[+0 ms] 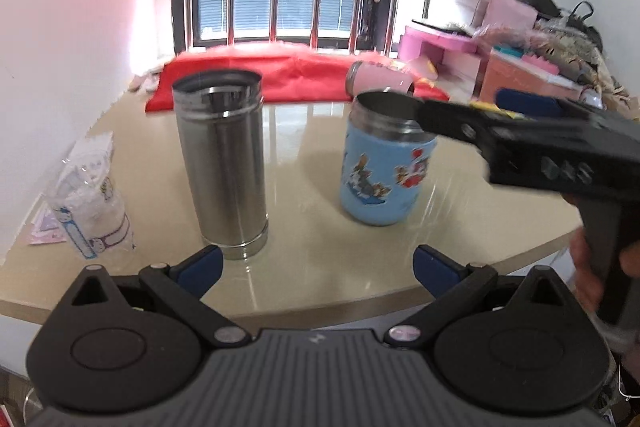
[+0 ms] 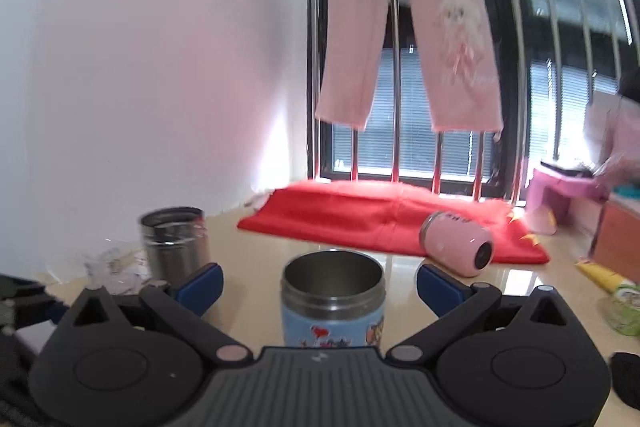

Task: Flip cup upright
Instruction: 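Open the right gripper and withdraw it from the upright cup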

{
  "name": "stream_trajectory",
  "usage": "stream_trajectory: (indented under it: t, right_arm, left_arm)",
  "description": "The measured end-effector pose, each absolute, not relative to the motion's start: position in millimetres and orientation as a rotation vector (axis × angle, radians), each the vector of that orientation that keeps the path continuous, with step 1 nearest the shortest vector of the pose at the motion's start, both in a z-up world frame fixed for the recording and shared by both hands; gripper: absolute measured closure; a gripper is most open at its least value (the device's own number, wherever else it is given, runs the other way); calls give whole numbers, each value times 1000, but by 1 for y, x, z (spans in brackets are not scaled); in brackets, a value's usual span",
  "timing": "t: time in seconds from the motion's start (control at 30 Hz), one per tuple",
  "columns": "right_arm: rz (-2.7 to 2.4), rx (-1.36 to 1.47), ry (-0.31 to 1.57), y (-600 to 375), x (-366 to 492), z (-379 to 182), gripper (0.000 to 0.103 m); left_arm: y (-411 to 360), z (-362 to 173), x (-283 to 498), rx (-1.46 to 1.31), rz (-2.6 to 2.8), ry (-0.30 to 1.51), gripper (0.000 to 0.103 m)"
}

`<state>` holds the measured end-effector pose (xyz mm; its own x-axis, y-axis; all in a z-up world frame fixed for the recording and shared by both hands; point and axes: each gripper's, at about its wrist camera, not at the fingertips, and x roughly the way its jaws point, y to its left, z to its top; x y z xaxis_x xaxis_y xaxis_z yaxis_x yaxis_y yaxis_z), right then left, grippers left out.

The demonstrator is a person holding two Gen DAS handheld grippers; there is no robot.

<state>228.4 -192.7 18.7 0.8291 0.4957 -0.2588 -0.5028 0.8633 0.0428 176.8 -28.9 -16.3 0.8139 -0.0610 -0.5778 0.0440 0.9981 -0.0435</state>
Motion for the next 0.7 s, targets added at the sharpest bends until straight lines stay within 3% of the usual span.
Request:
stream_trajectory:
  t: [0.7]
  right_arm:
    - [421, 32, 244, -273, 75, 22, 0]
  left_arm:
    - [-60, 9, 50, -36, 22, 323, 0]
